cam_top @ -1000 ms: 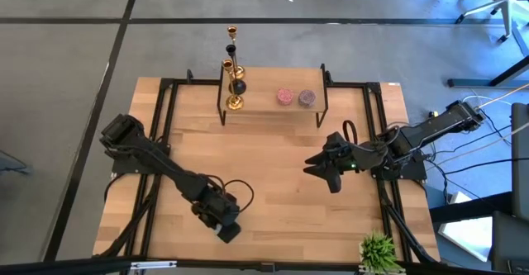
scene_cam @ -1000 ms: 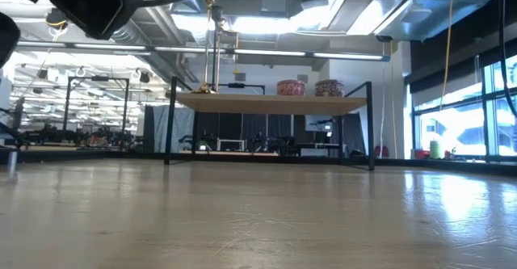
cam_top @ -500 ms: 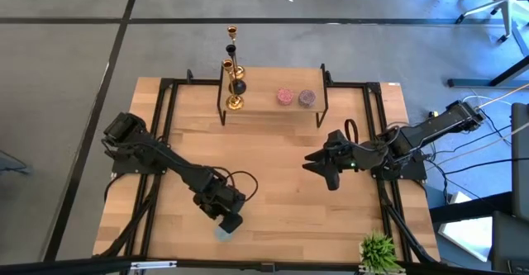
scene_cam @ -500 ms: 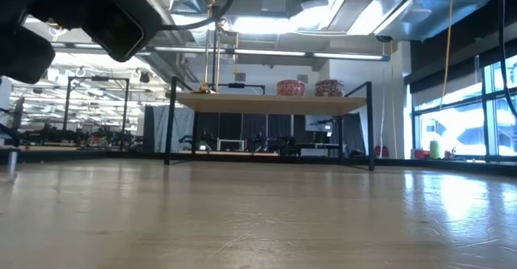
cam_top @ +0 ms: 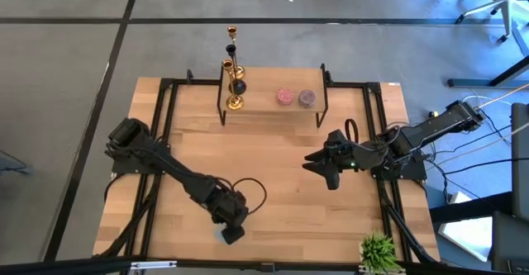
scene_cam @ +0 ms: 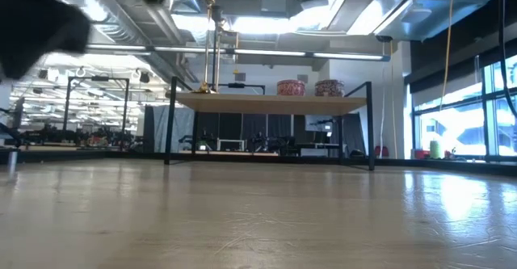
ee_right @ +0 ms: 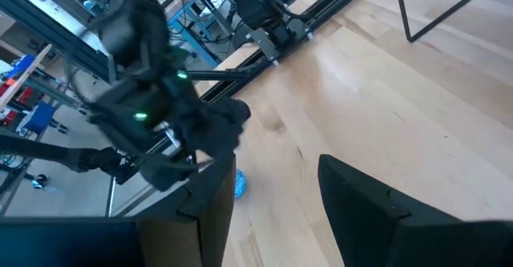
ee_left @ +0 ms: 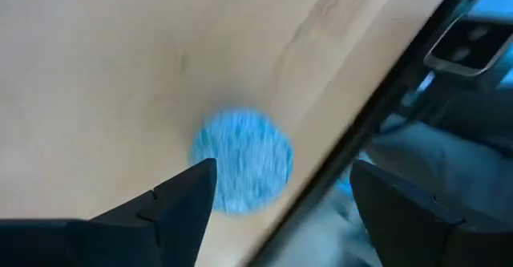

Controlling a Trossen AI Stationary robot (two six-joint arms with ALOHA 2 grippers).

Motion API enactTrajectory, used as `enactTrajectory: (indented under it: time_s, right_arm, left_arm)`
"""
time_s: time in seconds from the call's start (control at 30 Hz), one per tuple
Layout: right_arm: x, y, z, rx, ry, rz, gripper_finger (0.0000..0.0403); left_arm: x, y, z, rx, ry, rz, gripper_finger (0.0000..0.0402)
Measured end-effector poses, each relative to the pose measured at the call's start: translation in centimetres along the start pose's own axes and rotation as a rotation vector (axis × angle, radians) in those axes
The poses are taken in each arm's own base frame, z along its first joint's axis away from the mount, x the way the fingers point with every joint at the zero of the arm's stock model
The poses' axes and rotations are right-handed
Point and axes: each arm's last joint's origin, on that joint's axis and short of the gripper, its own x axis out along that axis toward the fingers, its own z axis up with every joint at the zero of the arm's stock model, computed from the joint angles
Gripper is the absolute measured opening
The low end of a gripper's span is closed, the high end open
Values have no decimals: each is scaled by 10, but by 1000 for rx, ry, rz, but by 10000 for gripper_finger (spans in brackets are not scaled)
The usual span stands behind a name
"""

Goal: Pick & Place candle stick holders
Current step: Put the blue candle on the shelf

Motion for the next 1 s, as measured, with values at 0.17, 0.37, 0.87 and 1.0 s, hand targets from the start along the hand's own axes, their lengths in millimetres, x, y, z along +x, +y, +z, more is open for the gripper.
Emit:
enactTrajectory:
  time_s: [0.17, 0.37, 0.87, 1.0]
  right_arm:
    - [1, 0, 0, -1, 5, 1, 183]
    - [1, -1, -2, -7, 19, -5, 183]
    - [1, -3, -3, -18, 34, -25, 183]
    - [1, -3, -3, -19, 36, -28, 183]
  left_arm:
    - [-23, -25, -13, 274, -222, 140, 257]
    - [-18, -64, -51, 561, -261, 327, 213]
    - [19, -79, -35, 604, -69, 563, 130]
    - [18, -78, -26, 590, -29, 534, 132]
